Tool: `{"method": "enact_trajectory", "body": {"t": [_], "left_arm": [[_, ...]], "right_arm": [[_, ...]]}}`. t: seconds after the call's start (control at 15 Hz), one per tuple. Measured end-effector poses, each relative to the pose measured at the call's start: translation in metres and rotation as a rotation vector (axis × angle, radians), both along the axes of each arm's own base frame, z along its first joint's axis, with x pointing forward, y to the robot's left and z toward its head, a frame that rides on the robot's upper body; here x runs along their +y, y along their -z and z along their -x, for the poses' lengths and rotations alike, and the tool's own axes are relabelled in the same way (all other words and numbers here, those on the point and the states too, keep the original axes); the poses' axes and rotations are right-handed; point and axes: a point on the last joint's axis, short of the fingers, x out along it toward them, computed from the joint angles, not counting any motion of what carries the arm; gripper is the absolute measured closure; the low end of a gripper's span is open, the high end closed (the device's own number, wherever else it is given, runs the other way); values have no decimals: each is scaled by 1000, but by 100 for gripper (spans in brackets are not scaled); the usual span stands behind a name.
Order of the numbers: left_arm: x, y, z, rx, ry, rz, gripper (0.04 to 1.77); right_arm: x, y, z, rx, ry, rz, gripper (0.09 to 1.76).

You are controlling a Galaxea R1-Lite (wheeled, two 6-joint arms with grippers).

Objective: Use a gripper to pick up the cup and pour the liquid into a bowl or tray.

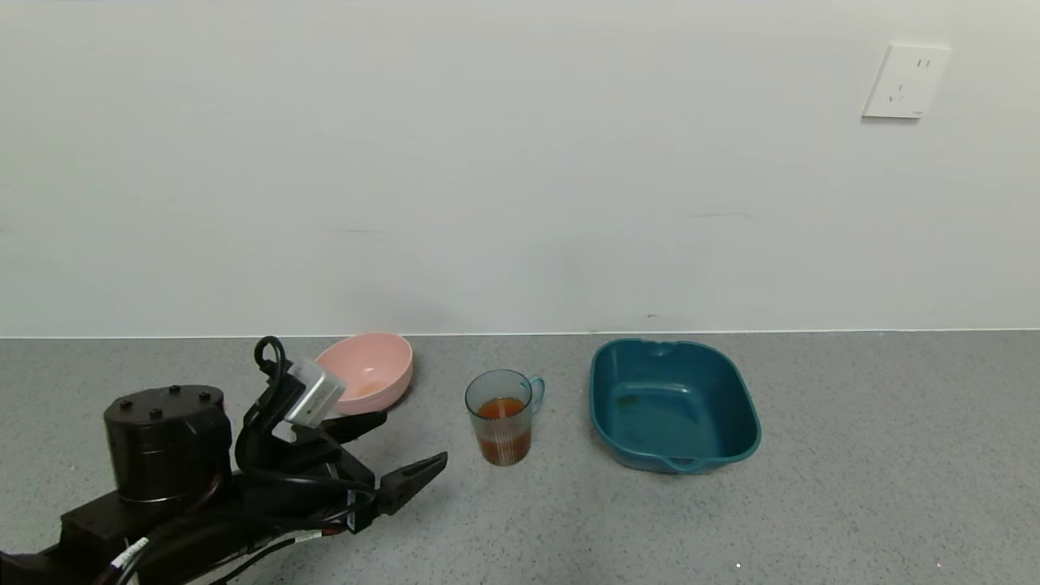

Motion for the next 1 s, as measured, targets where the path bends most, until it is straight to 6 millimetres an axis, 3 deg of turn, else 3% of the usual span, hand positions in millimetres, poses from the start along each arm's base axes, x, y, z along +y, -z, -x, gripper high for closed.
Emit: {"method": "enact_trajectory", "body": {"t": [0.6,1.0], "left_arm": [[-22,65,-20,6,57,3,9],[-32,84,-37,28,66,-2,9]], "right_arm": [[0,0,0,0,0,0,14],[0,0,0,0,0,0,14]]}}
